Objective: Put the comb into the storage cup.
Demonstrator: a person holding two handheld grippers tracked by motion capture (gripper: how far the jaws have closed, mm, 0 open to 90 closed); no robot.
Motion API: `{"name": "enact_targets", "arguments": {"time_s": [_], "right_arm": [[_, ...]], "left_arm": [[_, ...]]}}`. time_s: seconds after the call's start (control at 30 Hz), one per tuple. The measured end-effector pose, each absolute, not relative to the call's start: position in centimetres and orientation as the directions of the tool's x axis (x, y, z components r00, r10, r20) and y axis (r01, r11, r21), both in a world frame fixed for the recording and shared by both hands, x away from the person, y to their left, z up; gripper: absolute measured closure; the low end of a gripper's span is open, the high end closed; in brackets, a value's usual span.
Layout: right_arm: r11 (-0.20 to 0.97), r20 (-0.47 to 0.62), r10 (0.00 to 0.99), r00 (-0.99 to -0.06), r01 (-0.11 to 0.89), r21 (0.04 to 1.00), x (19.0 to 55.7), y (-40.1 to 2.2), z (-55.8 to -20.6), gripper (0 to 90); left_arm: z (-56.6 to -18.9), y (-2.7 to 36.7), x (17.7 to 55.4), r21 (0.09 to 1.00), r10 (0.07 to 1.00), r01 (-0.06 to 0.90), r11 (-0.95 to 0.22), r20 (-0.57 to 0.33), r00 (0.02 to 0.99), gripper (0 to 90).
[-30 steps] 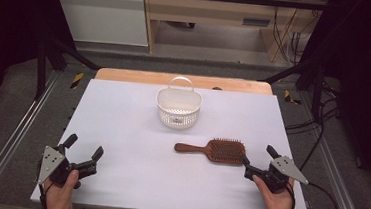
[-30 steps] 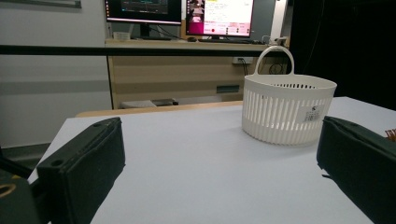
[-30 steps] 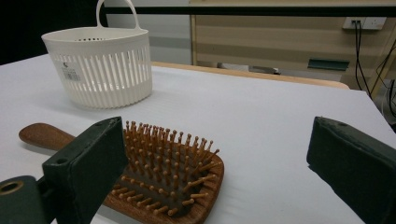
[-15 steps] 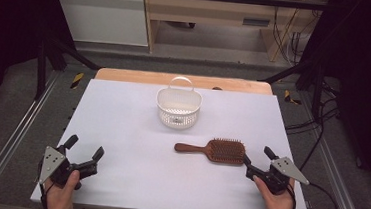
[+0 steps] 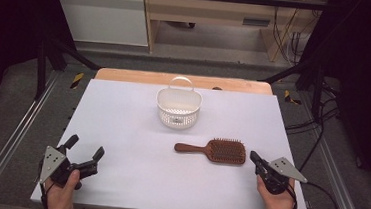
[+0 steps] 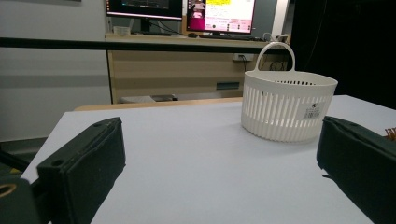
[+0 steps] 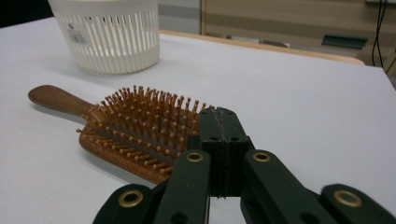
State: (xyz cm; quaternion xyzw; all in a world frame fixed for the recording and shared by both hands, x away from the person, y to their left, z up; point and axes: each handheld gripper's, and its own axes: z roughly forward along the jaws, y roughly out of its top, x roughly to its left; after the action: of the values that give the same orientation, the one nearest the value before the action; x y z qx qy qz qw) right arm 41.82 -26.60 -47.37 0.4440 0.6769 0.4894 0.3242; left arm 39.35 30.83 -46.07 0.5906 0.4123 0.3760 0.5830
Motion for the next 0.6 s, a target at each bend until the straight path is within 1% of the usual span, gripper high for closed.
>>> {"name": "enact_targets", "arguments": {"time_s": [0.03, 0.1, 0.2, 0.23, 0.3, 0.33, 0.43, 0.47, 0.6], "right_arm": [[0.127, -0.004, 0.918, -0.396, 0.284, 0.951, 41.8, -26.6, -47.4, 90.0], [0.141, -0.003, 0.92, -0.393, 0.323, 0.936, 42.4, -26.4, -47.3, 90.0], [0.154, -0.004, 0.92, -0.392, 0.353, 0.923, 43.0, -26.2, -47.0, 90.0], [0.175, -0.015, 0.92, -0.391, 0.378, 0.909, 43.8, -26.0, -46.6, 90.0], [0.182, -0.016, 0.919, -0.393, 0.389, 0.903, 44.2, -26.0, -46.4, 90.0], [0.206, -0.031, 0.919, -0.393, 0.409, 0.889, 45.2, -25.9, -46.0, 90.0], [0.201, -0.021, 0.922, -0.386, 0.434, 0.878, 45.9, -25.9, -45.8, 90.0], [0.198, -0.004, 0.921, -0.389, 0.458, 0.867, 46.5, -26.0, -46.0, 90.0], [0.207, 0.0, 0.918, -0.396, 0.48, 0.853, 46.7, -26.0, -46.4, 90.0]], "left_arm": [[-46.1, 30.8, 39.4, 0.999, 0.925, 0.049, 0.02, -0.037, 0.377, 1.1], [-46.1, 30.8, 39.3, 0.999, 0.924, 0.051, 0.018, -0.036, 0.379, 1.1], [-46.2, 30.8, 39.4, 0.998, 0.925, 0.057, 0.017, -0.037, 0.379, 1.2], [-46.2, 30.9, 39.3, 0.998, 0.925, 0.056, 0.019, -0.039, 0.379, 1.2], [-46.3, 30.9, 39.3, 0.998, 0.925, 0.058, 0.018, -0.039, 0.378, 1.2], [-46.3, 30.9, 39.3, 0.998, 0.925, 0.06, 0.018, -0.04, 0.377, 1.3], [-46.3, 31.0, 39.4, 0.998, 0.925, 0.06, 0.021, -0.042, 0.377, 1.3], [-46.2, 31.0, 39.4, 0.998, 0.926, 0.059, 0.02, -0.041, 0.375, 1.4], [-46.2, 30.9, 39.4, 0.998, 0.925, 0.058, 0.021, -0.041, 0.377, 1.6]]}}
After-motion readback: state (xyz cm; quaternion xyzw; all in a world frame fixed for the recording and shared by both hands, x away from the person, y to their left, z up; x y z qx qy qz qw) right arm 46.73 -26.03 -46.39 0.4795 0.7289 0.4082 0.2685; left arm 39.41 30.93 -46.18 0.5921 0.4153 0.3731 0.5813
